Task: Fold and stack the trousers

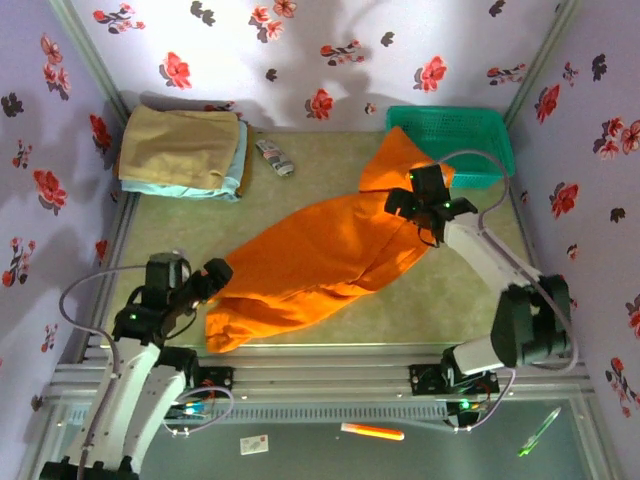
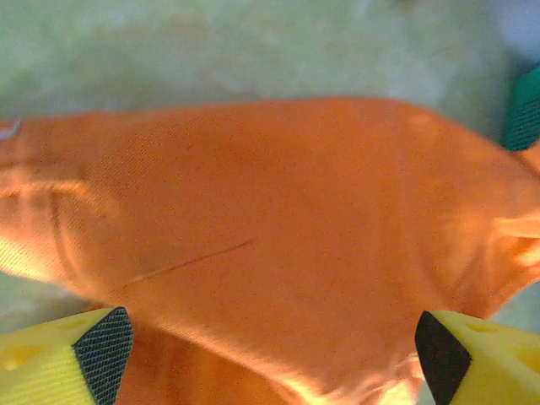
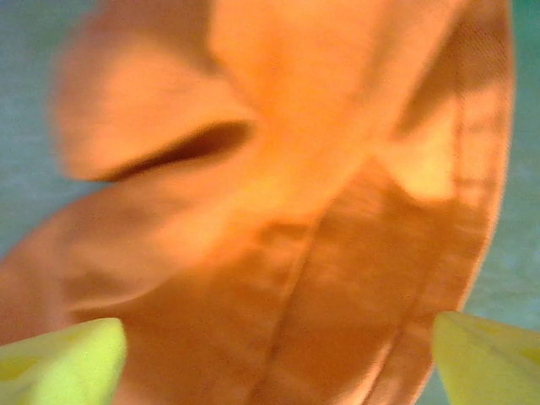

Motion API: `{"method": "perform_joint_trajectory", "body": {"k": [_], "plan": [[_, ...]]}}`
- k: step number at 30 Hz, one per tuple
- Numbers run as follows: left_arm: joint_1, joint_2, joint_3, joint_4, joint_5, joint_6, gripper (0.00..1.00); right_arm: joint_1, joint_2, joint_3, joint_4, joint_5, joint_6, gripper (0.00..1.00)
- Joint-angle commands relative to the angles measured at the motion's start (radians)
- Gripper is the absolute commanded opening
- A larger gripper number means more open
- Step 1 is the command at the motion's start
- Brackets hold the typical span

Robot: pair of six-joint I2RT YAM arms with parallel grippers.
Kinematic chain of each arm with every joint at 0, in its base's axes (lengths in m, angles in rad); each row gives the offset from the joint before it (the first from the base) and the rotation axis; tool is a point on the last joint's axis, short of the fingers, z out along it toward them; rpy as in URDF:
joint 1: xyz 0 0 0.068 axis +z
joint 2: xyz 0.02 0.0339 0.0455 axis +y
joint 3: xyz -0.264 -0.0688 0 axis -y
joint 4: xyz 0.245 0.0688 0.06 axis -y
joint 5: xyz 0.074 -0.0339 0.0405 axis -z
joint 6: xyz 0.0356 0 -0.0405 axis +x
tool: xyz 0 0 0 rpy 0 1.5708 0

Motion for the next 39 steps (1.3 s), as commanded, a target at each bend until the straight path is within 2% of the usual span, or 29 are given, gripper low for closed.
{"method": "perform_joint_trajectory", "body": {"k": [1, 5, 7, 10, 13, 14, 15, 16, 18, 19, 20, 23, 30, 39], "plan": [[-0.012, -0.009, -0.078, -0.008, -0.055, -0.078, 0.96, -0.081, 0.072, 0.003, 0.092, -0.065, 0.032, 0.98], [-0.015, 0.022, -0.175, 0.098, -0.079, -0.127, 0.94, -0.135, 0.206, 0.081, 0.073, -0.094, 0.002, 0.99], [-0.014, 0.017, -0.247, 0.191, -0.082, -0.159, 0.90, -0.167, 0.261, 0.123, 0.063, -0.117, -0.015, 0.99], [-0.014, 0.004, -0.306, 0.288, -0.103, -0.197, 0.70, -0.218, 0.338, 0.159, 0.108, -0.209, -0.024, 0.99], [-0.011, 0.010, -0.307, 0.308, -0.147, -0.191, 0.40, -0.230, 0.395, 0.200, 0.128, -0.295, -0.071, 0.97], [-0.009, 0.013, -0.304, 0.311, -0.151, -0.180, 0.28, -0.233, 0.407, 0.206, 0.140, -0.323, -0.077, 0.93], [-0.007, 0.016, -0.302, 0.309, -0.154, -0.175, 0.20, -0.235, 0.415, 0.211, 0.146, -0.348, -0.080, 0.87], [-0.004, 0.019, -0.300, 0.312, -0.155, -0.165, 0.14, -0.236, 0.423, 0.213, 0.164, -0.380, -0.083, 0.76], [0.004, 0.028, -0.294, 0.308, -0.156, -0.153, 0.01, -0.237, 0.430, 0.224, 0.176, -0.407, -0.084, 0.48], [0.009, 0.034, -0.288, 0.306, -0.155, -0.145, 0.00, -0.237, 0.428, 0.226, 0.180, -0.417, -0.084, 0.33], [0.012, 0.040, -0.280, 0.303, -0.155, -0.135, 0.00, -0.237, 0.424, 0.227, 0.179, -0.416, -0.079, 0.23], [0.018, 0.052, -0.256, 0.299, -0.153, -0.109, 0.00, -0.235, 0.379, 0.218, 0.181, -0.417, -0.083, 0.00], [0.023, 0.067, -0.164, 0.280, -0.149, -0.060, 0.00, -0.200, 0.197, 0.223, 0.148, -0.349, -0.092, 0.00], [0.024, 0.126, -0.017, 0.269, -0.135, 0.000, 0.00, -0.125, 0.055, 0.427, 0.050, -0.199, -0.138, 0.00]]}}
